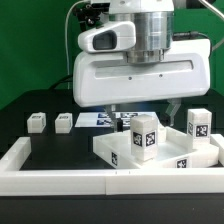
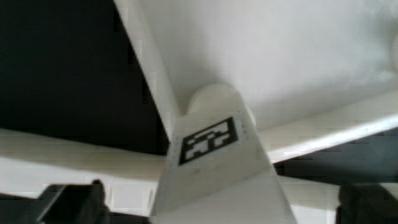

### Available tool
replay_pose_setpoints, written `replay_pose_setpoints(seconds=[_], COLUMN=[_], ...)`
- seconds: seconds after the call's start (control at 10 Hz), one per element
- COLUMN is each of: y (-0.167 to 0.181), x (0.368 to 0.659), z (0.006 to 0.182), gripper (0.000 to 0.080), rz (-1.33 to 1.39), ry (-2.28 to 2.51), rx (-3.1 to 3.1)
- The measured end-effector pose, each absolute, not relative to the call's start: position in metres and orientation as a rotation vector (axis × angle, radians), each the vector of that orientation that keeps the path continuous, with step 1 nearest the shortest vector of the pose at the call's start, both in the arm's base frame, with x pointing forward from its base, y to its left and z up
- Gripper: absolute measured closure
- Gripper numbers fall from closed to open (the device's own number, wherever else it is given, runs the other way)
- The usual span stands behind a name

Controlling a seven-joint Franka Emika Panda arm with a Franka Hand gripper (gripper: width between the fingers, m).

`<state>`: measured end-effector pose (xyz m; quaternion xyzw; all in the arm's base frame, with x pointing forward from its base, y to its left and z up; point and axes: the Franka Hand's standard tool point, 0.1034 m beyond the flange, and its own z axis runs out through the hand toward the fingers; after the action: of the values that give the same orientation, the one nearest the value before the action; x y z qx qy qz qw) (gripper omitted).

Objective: Assemble square table

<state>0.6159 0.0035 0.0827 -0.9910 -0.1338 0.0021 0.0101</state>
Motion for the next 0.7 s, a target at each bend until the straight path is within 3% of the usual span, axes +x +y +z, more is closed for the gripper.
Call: replay_pose_setpoints(seconds=[0.6,0.7], y=[0.0009,0.0004], x=[0.6212,0.6212], z=[0.0839,0.0838], gripper=[0.0151,0.0274], rz=[-0.028,-0.028], ry=[-0.892,-0.89], rx=[-3.037,-3.037])
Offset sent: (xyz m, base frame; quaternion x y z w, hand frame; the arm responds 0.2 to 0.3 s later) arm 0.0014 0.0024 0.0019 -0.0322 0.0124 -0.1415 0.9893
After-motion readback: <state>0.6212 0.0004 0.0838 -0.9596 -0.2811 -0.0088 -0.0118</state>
